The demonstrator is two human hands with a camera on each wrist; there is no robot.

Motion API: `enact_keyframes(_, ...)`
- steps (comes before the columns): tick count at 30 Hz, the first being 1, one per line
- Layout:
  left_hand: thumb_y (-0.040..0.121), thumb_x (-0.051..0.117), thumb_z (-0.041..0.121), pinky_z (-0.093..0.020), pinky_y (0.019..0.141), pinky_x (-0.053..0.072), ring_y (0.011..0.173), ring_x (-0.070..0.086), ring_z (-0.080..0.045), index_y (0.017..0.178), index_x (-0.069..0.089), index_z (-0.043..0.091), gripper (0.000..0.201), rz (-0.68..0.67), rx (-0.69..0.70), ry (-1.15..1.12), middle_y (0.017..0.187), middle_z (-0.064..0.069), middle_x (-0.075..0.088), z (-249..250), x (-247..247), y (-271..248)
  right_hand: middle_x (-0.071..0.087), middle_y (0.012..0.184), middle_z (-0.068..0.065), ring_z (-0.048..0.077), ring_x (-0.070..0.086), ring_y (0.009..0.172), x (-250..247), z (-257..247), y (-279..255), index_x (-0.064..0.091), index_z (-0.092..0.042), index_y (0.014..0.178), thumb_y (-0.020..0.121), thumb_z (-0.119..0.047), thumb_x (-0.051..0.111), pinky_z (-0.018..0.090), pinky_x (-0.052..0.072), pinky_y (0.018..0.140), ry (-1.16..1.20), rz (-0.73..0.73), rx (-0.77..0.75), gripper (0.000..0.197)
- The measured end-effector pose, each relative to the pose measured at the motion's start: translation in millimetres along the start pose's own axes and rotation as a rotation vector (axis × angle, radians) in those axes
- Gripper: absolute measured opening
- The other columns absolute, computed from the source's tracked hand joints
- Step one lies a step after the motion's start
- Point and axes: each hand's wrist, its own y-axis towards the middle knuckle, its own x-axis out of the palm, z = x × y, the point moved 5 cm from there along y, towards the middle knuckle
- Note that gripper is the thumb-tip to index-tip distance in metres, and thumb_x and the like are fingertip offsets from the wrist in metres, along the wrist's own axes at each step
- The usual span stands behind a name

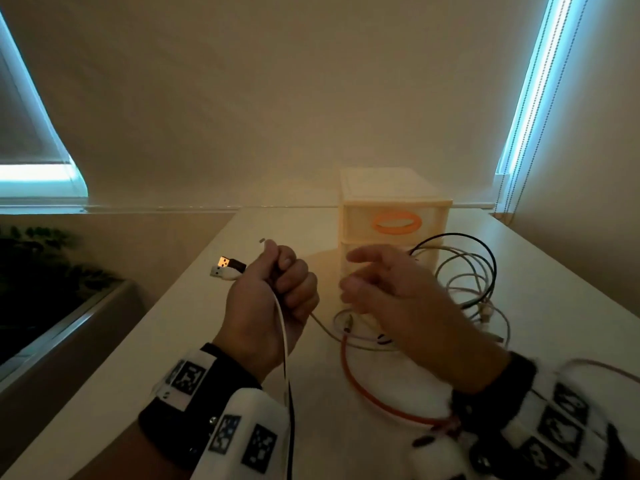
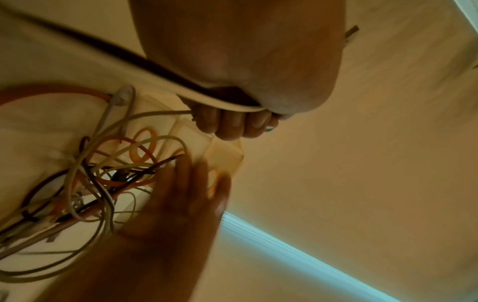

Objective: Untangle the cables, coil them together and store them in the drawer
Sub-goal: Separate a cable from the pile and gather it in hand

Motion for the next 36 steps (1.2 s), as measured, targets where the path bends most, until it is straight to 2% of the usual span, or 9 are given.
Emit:
enact_keyframes(4, 0.108, 0.035, 0.042, -0.025, 0.046, 0.023, 0.049, 0.024, -0.012, 0.073, 0.044, 0.017, 0.044, -0.008, -0.019, -0.127, 0.06, 0.005, 0.028, 5.2, -7.1, 1.3, 0.074, 0.094, 0.002, 0.016, 0.072, 0.083, 57.8, 23.6, -10.8, 0.049, -0.037, 0.129, 0.104, -0.028, 0.051, 0.038, 0.06, 0.083, 0.142, -0.281, 0.083, 0.027)
enact_keyframes(10, 0.098, 0.043, 0.02, -0.024, 0.049, 0.025, 0.048, 0.035, -0.009, 0.073, 0.047, 0.018, 0.026, -0.173, 0.064, -0.335, 0.057, 0.008, 0.038, 79.5, -23.6, -0.2, 0.06, 0.064, -0.011, 0.0, 0.052, 0.056, 10.6, 49.8, 5.0, 0.067, -0.027, 0.09, 0.103, -0.028, 0.054, 0.018, 0.046, 0.059, -0.232, -0.332, 0.004, 0.019)
enact_keyframes(15, 0.109, 0.016, 0.043, -0.023, 0.045, 0.018, 0.047, 0.029, -0.01, 0.08, 0.032, 0.022, 0.039, -0.467, -0.182, -0.112, 0.06, 0.006, 0.036, 61.3, 5.0, -14.4, 0.05, 0.053, -0.008, 0.01, 0.046, 0.05, -10.2, 59.8, 22.0, 0.069, -0.022, 0.079, 0.103, -0.027, 0.052, 0.031, 0.043, 0.056, -0.225, -0.086, 0.063, 0.03)
enact_keyframes(18, 0.109, 0.03, 0.037, -0.029, 0.047, 0.034, 0.048, 0.048, -0.021, 0.078, 0.031, 0.017, 0.037, -0.588, -0.381, 0.079, 0.068, -0.013, 0.058, 10.1, 22.9, -23.9, 0.049, 0.052, 0.0, 0.017, 0.044, 0.047, -18.2, 64.7, 28.4, 0.07, -0.019, 0.078, 0.102, -0.03, 0.054, 0.028, 0.042, 0.047, -0.079, 0.071, 0.207, 0.031)
enact_keyframes(21, 0.109, 0.034, 0.039, -0.039, 0.074, 0.055, 0.09, 0.069, -0.039, 0.08, 0.034, 0.013, 0.039, -0.65, -0.557, 0.267, 0.11, -0.037, 0.064, -32.2, 23.8, -35.8, 0.045, 0.042, -0.009, 0.006, 0.037, 0.035, -27.7, 59.2, 28.8, 0.073, -0.013, 0.084, 0.101, -0.028, 0.057, 0.022, 0.033, 0.041, -0.027, 0.143, 0.221, 0.028)
enact_keyframes(24, 0.11, 0.032, 0.039, -0.062, 0.115, 0.031, 0.133, 0.039, -0.059, 0.083, 0.044, 0.009, 0.042, -0.537, -0.677, 0.185, 0.14, -0.048, 0.039, -50.0, 18.3, -31.3, 0.058, 0.05, -0.015, 0.002, 0.051, 0.043, -31.9, 49.2, 22.2, 0.074, -0.019, 0.081, 0.099, -0.029, 0.059, 0.027, 0.039, 0.051, -0.082, 0.233, 0.089, 0.026)
enact_keyframes(26, 0.11, 0.032, 0.039, -0.063, 0.119, 0.02, 0.133, 0.043, -0.054, 0.082, 0.044, 0.009, 0.043, -0.394, -0.585, 0.039, 0.135, -0.041, 0.048, -48.5, 12.3, -15.8, 0.071, 0.074, -0.009, 0.006, 0.066, 0.068, -29.0, 39.0, 17.5, 0.074, -0.022, 0.084, 0.099, -0.027, 0.061, 0.031, 0.05, 0.061, -0.01, 0.235, -0.031, 0.021)
enact_keyframes(33, 0.107, 0.031, 0.048, -0.045, 0.103, 0.05, 0.119, 0.064, -0.038, 0.077, 0.046, 0.014, 0.048, -0.048, -0.135, -0.069, 0.125, -0.028, 0.065, -11.3, -0.8, 3.4, 0.065, 0.07, -0.008, 0.01, 0.063, 0.066, 30.6, 34.0, -0.2, 0.074, -0.026, 0.094, 0.102, -0.029, 0.056, 0.015, 0.047, 0.066, -0.211, -0.338, -0.209, 0.019)
enact_keyframes(36, 0.108, 0.033, 0.041, -0.027, 0.057, 0.052, 0.063, 0.06, -0.016, 0.075, 0.046, 0.016, 0.044, -0.038, -0.067, -0.17, 0.07, 0.0, 0.06, 4.5, -7.3, 6.4, 0.065, 0.074, -0.017, 0.004, 0.062, 0.067, 17.3, 44.3, 7.5, 0.072, -0.03, 0.097, 0.102, -0.034, 0.053, 0.021, 0.051, 0.066, -0.316, -0.265, -0.168, 0.02)
